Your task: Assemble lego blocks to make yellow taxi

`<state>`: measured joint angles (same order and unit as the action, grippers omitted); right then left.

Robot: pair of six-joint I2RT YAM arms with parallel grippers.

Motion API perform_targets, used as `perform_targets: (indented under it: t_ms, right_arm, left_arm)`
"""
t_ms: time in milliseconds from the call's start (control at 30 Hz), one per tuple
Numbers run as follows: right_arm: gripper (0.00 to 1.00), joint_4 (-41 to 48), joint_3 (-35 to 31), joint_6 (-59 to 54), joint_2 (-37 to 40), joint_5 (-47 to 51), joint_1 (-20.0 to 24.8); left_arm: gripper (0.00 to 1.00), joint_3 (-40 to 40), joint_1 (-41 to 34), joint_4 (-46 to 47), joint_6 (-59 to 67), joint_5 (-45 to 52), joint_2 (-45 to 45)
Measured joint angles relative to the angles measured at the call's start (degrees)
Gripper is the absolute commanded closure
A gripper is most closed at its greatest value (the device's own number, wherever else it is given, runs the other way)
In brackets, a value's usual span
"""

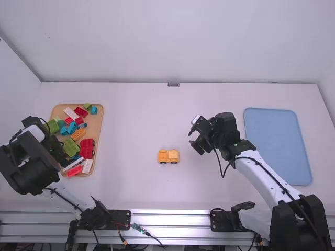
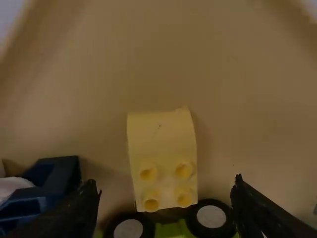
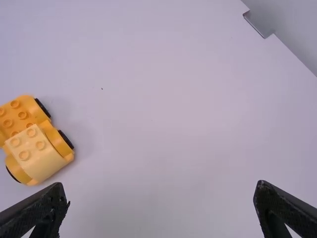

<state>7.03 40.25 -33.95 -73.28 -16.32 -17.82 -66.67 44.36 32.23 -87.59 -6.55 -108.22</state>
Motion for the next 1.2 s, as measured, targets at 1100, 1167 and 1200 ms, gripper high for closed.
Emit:
perform_targets:
  t_ms: [1100,1167,1200]
  right_arm:
    - [0.01,0.68,0.00,-1.01,0.00,0.00,0.00]
    - [0.01,0.68,0.02,-0.98,0.00,0.00,0.00]
    - [0.01,0.66,0.00,-0.98,0.00,0.00,0.00]
  left_arm:
    - [0.98,-8.44,0.00,13.11,1.92,2.51,0.02]
    - [0.98,-11.02,0.00,16.00,2.16,3.48,0.00]
    - [0.98,-12.70,-0.02,17.53,2.84,4.24,0.02]
